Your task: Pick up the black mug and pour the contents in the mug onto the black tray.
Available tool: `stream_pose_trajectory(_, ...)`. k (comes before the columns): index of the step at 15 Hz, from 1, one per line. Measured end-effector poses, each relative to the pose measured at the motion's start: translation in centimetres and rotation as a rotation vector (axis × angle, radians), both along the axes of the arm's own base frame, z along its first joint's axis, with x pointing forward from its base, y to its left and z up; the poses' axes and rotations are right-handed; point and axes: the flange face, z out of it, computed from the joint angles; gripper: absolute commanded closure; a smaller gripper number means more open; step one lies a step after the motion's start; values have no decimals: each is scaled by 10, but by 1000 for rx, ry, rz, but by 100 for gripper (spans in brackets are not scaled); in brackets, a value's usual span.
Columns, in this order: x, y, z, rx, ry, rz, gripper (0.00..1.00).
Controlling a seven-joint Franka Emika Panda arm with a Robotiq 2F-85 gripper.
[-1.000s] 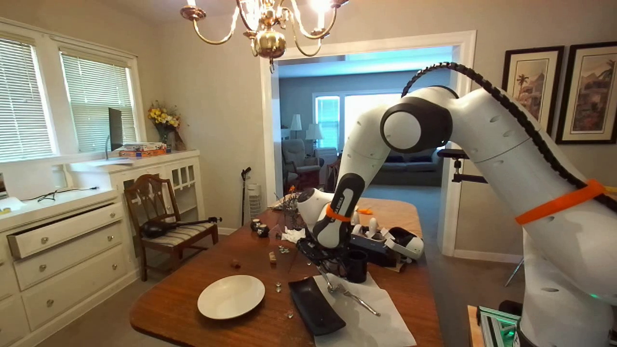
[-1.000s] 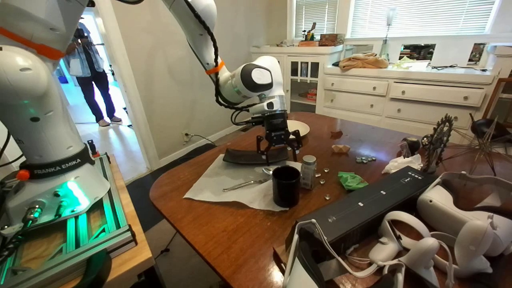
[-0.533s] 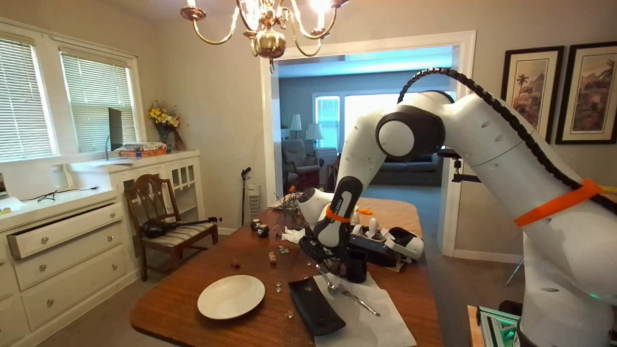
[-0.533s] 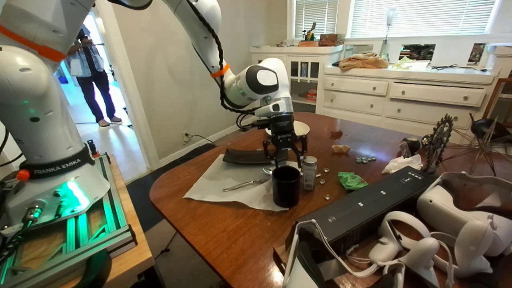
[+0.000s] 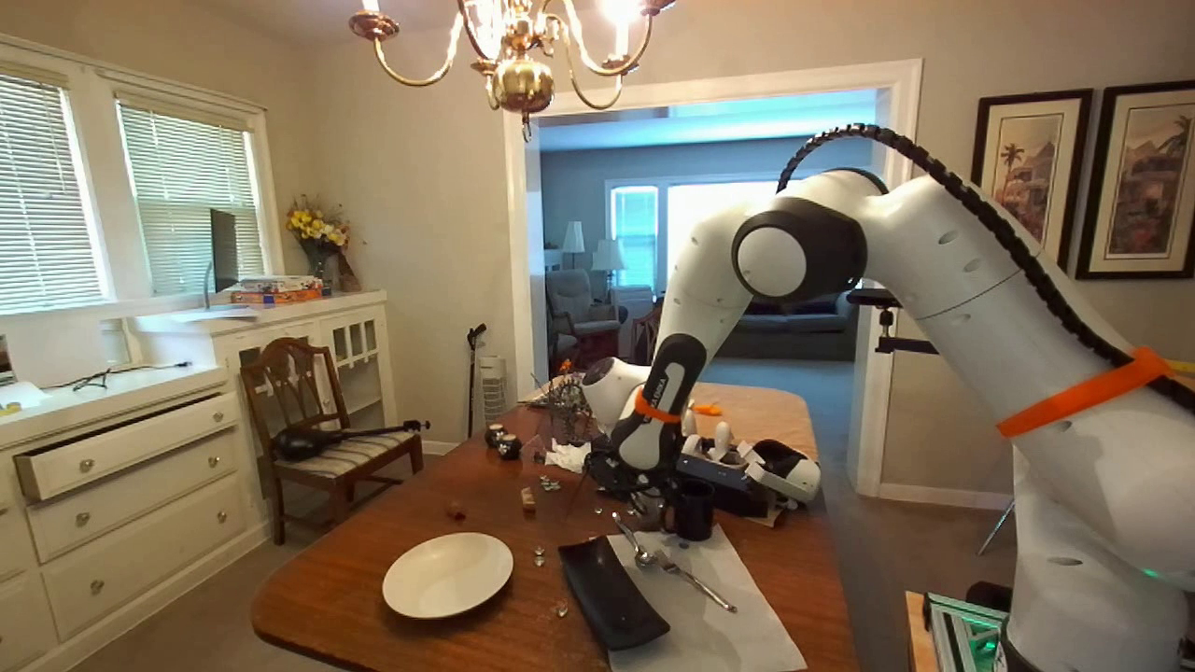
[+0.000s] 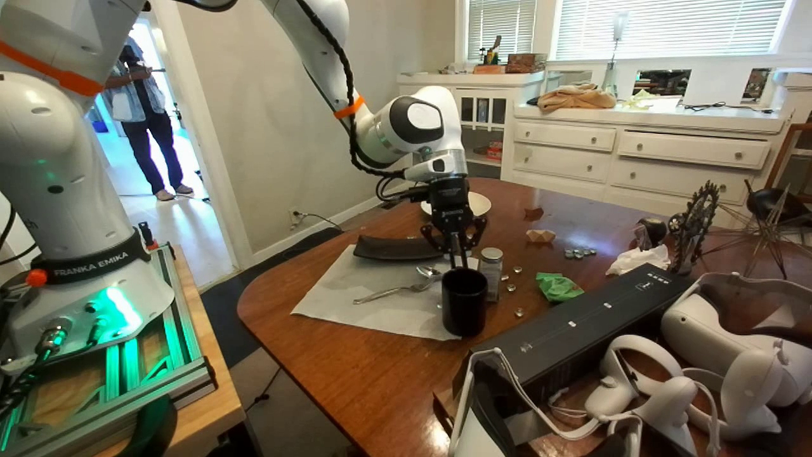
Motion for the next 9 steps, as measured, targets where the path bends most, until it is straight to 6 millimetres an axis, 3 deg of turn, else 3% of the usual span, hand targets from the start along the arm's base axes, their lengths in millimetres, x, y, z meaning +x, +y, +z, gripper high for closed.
stream_pose_trajectory(5,1,5,9,-15,11,36,95)
stream_pose_trajectory(9,4,15,35,-46,8,109,95)
